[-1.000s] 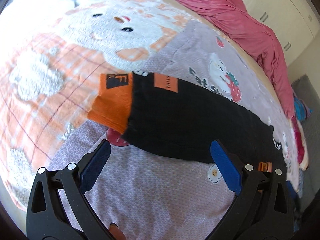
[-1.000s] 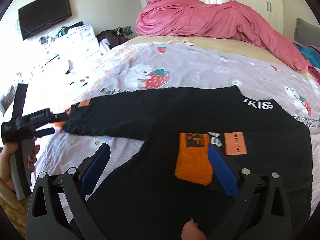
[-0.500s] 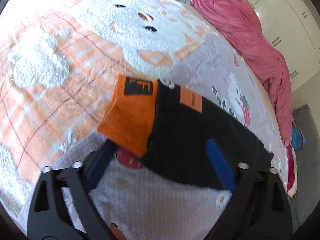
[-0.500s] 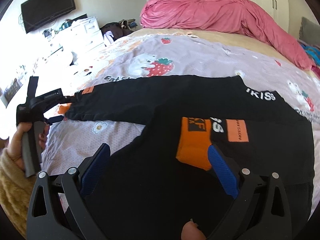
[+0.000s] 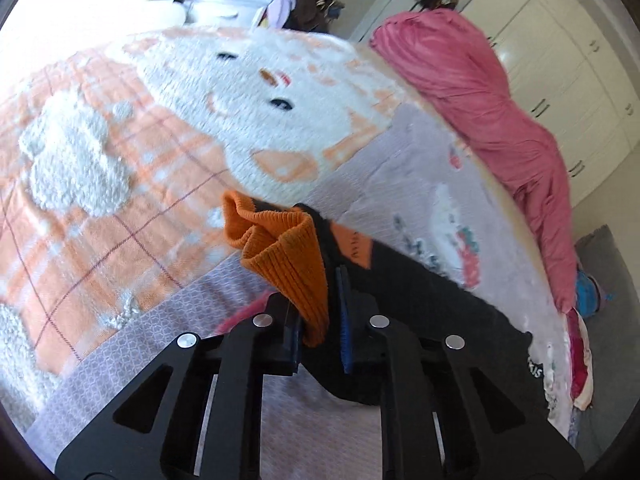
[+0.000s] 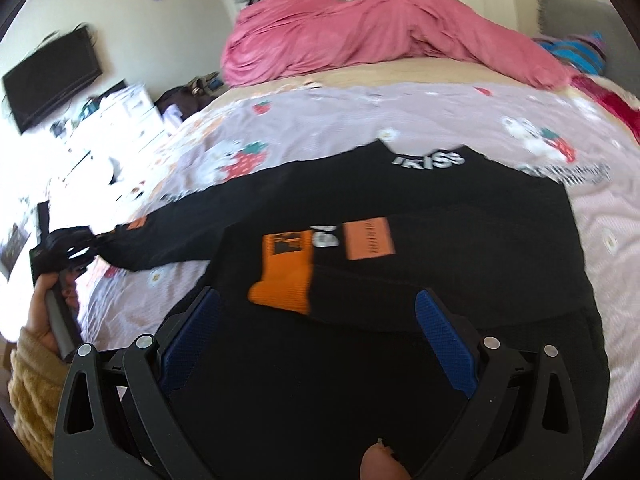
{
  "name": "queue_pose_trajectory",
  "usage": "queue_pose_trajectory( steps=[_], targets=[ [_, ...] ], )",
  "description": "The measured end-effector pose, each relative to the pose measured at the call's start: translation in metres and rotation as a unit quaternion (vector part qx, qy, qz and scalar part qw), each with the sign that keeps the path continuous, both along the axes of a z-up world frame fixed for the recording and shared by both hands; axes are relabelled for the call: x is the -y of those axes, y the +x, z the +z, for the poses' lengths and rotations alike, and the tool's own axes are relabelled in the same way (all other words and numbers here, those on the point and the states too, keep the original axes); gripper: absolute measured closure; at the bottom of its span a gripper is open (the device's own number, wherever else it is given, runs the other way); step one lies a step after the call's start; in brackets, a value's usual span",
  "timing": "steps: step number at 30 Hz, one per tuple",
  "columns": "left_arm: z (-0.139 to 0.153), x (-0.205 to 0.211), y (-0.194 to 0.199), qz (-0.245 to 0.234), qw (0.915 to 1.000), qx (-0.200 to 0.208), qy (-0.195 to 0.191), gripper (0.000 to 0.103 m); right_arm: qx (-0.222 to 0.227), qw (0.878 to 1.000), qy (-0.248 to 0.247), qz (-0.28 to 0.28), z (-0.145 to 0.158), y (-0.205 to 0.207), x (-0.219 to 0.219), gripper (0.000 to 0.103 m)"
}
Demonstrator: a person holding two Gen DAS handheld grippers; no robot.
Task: Fold small clothes
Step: 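Lift the held sleeve and carry it across the shirt body with the left gripper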
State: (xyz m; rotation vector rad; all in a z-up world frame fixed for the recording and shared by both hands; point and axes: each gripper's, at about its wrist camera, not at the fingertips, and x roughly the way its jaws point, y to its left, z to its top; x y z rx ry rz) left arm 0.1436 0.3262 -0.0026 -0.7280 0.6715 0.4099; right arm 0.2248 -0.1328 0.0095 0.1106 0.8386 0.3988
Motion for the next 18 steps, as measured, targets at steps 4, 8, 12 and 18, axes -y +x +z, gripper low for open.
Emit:
queue_pose_trajectory(
  steps=[4,8,12,18],
  targets=[
    [0.026,0.017,-0.006,-0.022,0.9989,0.034,0.025,0.096,0.002,0.999,0.013,-0.039,-0.001,0.002,0.029,0.006],
    [0.049,0.035,-0.013,-0.042,0.9961,0.067,0.039,0.096,-0.001,0.997,0.031,-0.064,-0.001,0.006,0.047,0.006],
    [0.063,0.054,-0.007,-0.060,0.9935,0.083,0.049,0.096,0.002,0.996,0.042,-0.074,0.004,0.006,0.056,0.006],
    [0.072,0.092,0.006,-0.098,0.9888,0.095,0.062,0.097,0.008,0.995,0.047,-0.085,0.011,0.005,0.068,0.006]
  ],
)
